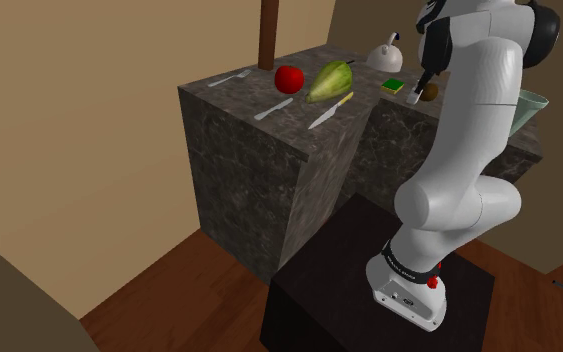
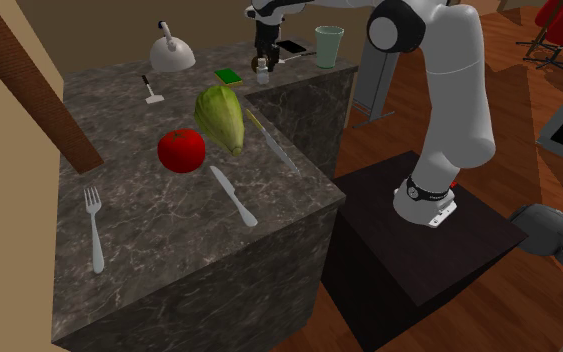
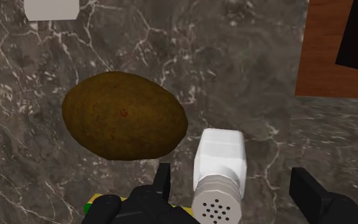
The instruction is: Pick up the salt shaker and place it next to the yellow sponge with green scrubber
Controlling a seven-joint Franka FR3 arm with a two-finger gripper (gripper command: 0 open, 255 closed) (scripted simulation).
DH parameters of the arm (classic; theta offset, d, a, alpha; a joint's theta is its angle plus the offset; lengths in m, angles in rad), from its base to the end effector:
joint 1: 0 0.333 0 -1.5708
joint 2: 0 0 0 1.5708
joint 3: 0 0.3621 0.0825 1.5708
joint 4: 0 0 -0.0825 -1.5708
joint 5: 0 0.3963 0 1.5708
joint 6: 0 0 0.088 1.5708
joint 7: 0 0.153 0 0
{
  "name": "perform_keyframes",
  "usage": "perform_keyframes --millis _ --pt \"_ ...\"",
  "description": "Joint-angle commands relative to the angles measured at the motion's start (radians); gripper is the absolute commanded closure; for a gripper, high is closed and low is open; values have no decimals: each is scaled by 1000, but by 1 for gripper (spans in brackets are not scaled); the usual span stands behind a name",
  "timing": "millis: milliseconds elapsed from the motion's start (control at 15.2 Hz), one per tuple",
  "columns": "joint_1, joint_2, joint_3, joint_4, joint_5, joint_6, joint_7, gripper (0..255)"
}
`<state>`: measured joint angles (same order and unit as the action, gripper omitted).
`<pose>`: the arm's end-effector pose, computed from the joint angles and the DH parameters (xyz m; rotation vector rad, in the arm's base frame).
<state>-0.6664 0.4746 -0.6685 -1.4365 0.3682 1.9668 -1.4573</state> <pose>0.2871 -0.6734 0.4715 2.9919 0.1256 0.1412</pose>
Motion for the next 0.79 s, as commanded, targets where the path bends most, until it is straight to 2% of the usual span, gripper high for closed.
perform_keyframes --millis 0,264,726 --pt "0 0 0 0 0 0 0 0" --pt "-1 -36 -15 76 -26 -104 19 0" --pt "-1 -36 -15 76 -26 -104 19 0"
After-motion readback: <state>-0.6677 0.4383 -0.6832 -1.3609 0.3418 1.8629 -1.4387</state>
